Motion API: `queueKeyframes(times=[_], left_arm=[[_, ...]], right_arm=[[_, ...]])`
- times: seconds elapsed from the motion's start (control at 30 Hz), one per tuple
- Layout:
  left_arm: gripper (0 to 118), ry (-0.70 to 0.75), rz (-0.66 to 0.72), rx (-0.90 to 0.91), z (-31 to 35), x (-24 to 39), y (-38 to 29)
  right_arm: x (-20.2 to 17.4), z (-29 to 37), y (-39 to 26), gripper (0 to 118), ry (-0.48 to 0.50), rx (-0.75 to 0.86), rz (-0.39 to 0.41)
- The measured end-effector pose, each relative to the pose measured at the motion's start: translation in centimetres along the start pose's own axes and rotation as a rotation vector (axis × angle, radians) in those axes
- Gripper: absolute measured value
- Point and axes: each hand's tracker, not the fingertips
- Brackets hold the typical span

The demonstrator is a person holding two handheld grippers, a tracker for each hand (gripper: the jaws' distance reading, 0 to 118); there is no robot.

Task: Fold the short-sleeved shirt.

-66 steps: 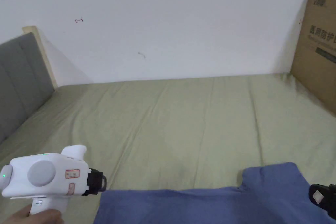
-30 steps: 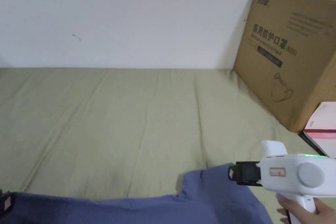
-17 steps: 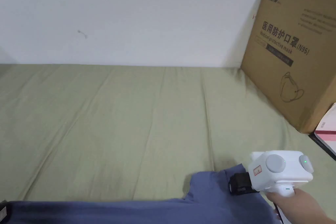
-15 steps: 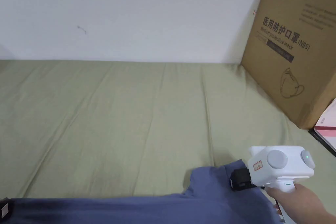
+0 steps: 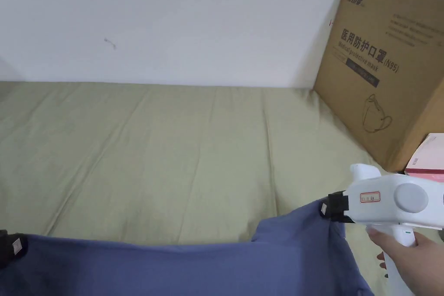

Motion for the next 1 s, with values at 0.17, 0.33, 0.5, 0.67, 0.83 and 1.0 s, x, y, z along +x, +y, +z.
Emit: queueKeyframes(times=[0.17, 0.33, 0.5, 0.67, 0.83, 1.0], left_arm=[[3, -0.023, 0.029, 0.084, 0.3, -0.1, 1.6], [3, -0.011, 0.01, 0.108, 0.0, 0.0, 2.1], [3, -0.019, 0.023, 0.076, 0.6, -0.5, 0.8], [3, -0.034, 0.016, 0.011, 2.5, -1.9, -1.8], [3, -0.066, 0.014, -0.055, 5.4, -2.5, -5.1], [3, -0.047, 0.017, -0.173, 7.2, -2.5, -9.0]], right_arm=[[-0.2, 1.1, 1.3, 3, 0.012, 0.09, -0.085], [-0.9, 2.1, 1.4, 3, 0.001, 0.123, -0.064], [-0.9, 3.5, -0.6, 3, 0.002, 0.131, -0.068], [1.3, 5.7, -4.6, 3, 0.037, 0.119, -0.113], [1.9, 9.9, -10.1, 3, 0.074, 0.088, -0.137], [1.7, 11.9, -16.0, 3, 0.04, -0.04, -0.035]])
